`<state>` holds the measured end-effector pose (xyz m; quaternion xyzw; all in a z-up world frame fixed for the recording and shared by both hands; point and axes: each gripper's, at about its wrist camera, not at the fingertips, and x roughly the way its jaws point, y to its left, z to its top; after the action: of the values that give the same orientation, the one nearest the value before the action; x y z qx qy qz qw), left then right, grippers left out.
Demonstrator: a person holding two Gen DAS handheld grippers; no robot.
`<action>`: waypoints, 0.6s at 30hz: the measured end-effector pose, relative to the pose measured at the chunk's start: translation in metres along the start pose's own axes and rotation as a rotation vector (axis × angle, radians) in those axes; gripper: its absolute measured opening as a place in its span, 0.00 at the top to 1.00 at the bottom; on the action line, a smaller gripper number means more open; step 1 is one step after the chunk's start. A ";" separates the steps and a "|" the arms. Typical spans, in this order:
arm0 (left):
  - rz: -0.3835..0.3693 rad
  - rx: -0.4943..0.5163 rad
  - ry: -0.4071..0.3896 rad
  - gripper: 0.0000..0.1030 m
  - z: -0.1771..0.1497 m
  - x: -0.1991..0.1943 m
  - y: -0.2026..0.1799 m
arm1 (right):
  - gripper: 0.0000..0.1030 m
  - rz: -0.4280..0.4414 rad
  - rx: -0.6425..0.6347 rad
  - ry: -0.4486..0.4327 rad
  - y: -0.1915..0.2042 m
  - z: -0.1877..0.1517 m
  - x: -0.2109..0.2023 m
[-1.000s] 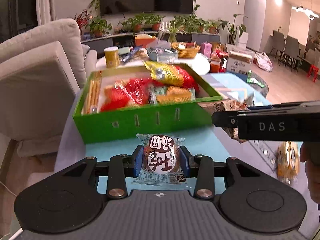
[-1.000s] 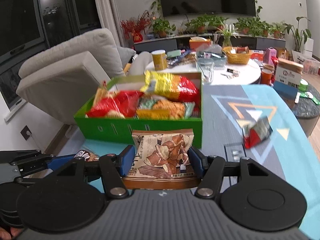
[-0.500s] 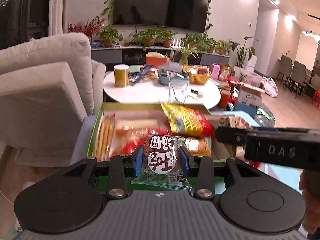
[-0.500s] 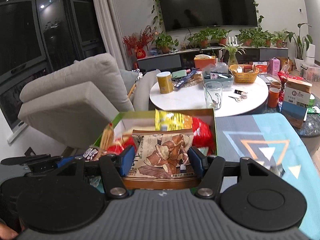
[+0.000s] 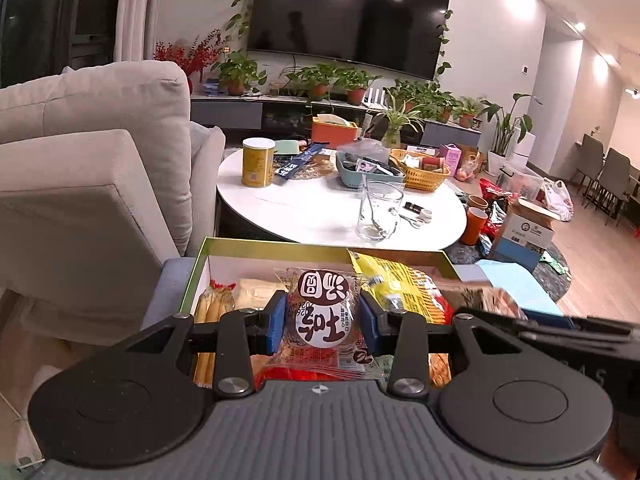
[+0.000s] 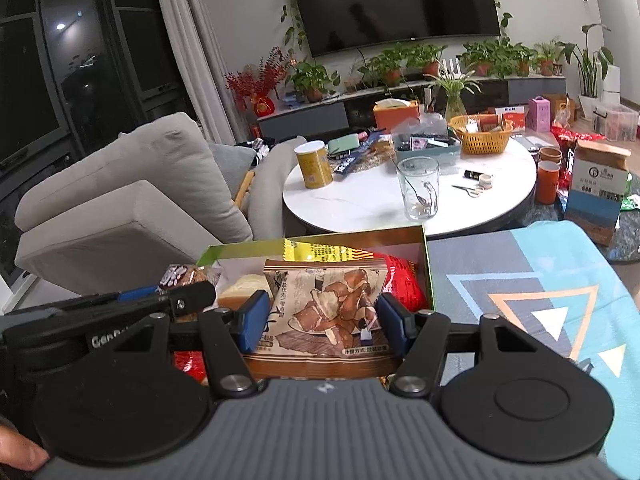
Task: Organize snacks
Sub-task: 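Lower both packets into the green box and open both grippers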
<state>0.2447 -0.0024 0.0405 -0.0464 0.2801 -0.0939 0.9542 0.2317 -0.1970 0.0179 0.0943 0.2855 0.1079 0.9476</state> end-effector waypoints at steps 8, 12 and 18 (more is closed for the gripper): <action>0.031 -0.035 -0.008 0.48 -0.003 0.021 0.001 | 0.53 -0.051 0.014 0.028 -0.004 -0.005 0.017; 0.017 -0.001 -0.020 0.44 -0.009 0.012 -0.001 | 0.53 -0.061 0.025 0.012 -0.007 -0.009 0.008; 0.026 0.012 -0.017 0.42 -0.013 -0.004 -0.003 | 0.53 -0.050 0.007 0.006 -0.002 -0.013 -0.007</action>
<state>0.2334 -0.0045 0.0320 -0.0380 0.2722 -0.0827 0.9579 0.2188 -0.1994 0.0100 0.0902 0.2908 0.0832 0.9489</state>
